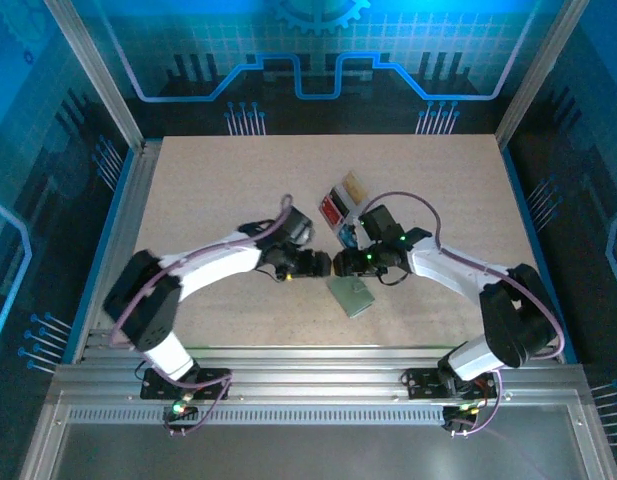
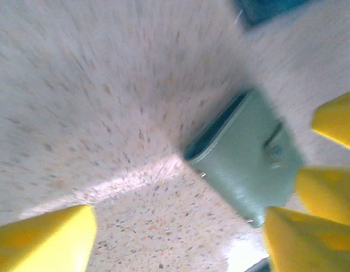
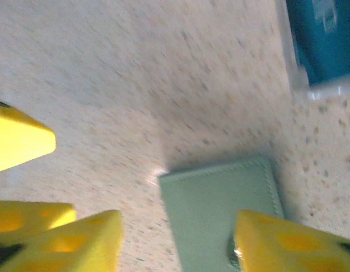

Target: Put the credit cards into the card holder

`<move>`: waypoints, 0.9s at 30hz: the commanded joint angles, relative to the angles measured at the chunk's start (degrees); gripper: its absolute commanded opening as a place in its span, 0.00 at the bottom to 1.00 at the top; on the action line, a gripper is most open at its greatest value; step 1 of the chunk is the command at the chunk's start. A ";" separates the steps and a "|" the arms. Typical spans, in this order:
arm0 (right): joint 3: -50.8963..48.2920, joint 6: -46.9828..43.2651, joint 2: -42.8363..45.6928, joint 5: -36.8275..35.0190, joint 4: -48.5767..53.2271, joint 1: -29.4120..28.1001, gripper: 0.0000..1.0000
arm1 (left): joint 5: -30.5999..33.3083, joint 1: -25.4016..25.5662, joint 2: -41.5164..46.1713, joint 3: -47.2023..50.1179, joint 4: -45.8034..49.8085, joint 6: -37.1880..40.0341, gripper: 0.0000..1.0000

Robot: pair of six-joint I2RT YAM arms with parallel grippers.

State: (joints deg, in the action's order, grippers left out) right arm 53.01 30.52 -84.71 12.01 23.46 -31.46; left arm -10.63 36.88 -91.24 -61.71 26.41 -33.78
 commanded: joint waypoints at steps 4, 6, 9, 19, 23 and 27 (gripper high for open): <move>1.99 -1.81 10.33 -9.92 2.68 0.22 1.00 | 6.04 -7.12 20.73 7.08 -1.82 2.64 0.99; 1.29 -2.36 13.23 -20.36 5.23 0.68 1.00 | 18.13 -8.43 26.14 10.08 -0.89 4.26 0.99; -0.99 -3.11 17.65 -33.43 6.16 2.61 1.00 | 33.79 -11.02 33.57 16.87 -5.50 6.72 0.99; -24.68 -20.87 25.63 -46.11 -31.15 14.62 1.00 | 56.52 -23.21 33.02 39.84 -45.96 22.40 0.99; -29.96 -26.69 20.42 -40.97 -44.90 18.06 1.00 | 51.29 -28.03 20.73 41.90 -60.71 28.07 0.99; -28.84 -25.84 11.69 -34.97 -51.59 23.11 1.00 | 41.01 -32.36 10.29 41.61 -75.65 29.52 0.99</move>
State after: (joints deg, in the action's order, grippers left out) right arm 22.98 8.03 -69.93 -27.59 -15.31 -10.63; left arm 37.71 7.29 -77.47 -21.06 -32.36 -7.68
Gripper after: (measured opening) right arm 0.997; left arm 0.990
